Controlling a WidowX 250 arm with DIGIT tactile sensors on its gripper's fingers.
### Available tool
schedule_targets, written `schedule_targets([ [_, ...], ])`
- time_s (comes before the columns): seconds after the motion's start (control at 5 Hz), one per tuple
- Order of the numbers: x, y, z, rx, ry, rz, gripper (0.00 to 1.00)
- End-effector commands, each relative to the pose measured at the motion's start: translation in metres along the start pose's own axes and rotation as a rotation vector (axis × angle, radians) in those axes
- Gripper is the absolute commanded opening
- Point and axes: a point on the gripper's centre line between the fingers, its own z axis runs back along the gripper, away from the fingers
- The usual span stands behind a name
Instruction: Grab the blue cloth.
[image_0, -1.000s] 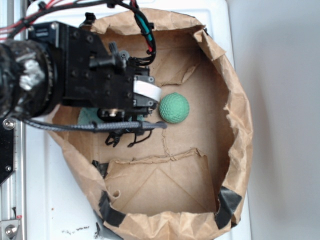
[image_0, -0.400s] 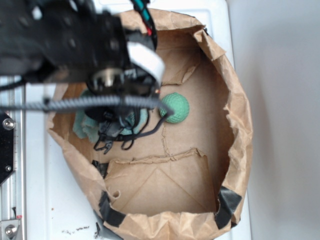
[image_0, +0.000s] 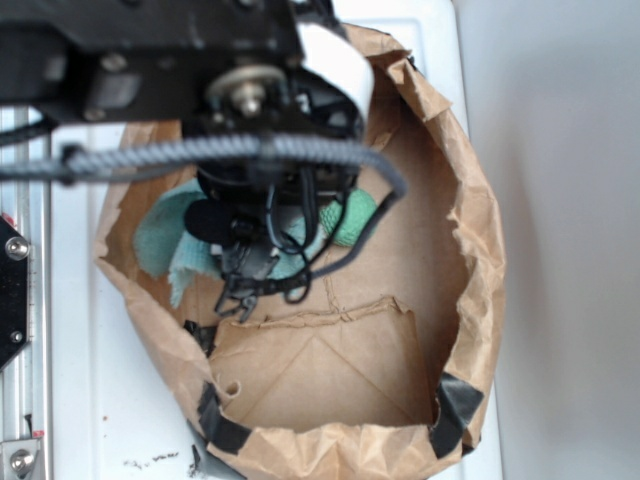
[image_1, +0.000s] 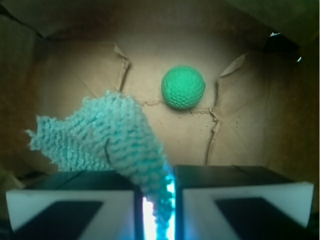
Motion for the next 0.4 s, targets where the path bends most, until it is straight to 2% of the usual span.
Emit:
schedule_targets([
  [0.0, 0.0155, -0.0173, 0.0331, 0.011, -0.149, 0.014, 0.00],
  [0.2, 0.0158, -0.0224, 0.0270, 0.040, -0.174, 0.007, 0.00],
])
